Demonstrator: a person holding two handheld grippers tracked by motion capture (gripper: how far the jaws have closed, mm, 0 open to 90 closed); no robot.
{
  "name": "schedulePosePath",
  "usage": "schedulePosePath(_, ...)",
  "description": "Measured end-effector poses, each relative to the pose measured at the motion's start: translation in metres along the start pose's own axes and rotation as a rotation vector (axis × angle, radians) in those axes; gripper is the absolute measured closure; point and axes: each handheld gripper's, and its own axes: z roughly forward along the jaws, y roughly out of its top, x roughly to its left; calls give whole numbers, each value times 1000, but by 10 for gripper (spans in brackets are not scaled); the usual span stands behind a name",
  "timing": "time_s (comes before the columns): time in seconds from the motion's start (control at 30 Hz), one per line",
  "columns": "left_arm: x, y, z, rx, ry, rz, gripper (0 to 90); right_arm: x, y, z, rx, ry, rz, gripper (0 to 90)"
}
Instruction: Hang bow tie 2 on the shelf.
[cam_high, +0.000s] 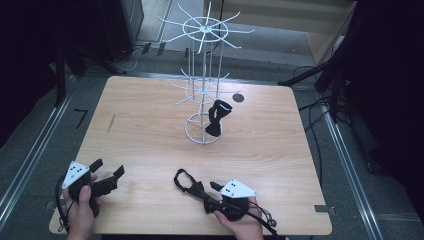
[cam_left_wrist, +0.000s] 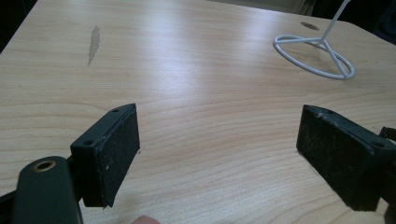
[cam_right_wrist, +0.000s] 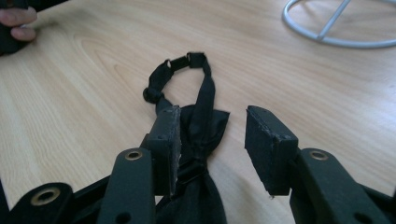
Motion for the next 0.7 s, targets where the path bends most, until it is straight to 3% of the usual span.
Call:
schedulePosePath(0.33,0,0,0,1,1,1,141,3,-4,7,74,36,2,555)
schedulePosePath(0.7,0,0,0,0,0,1,141,6,-7,13,131,15,-33,581)
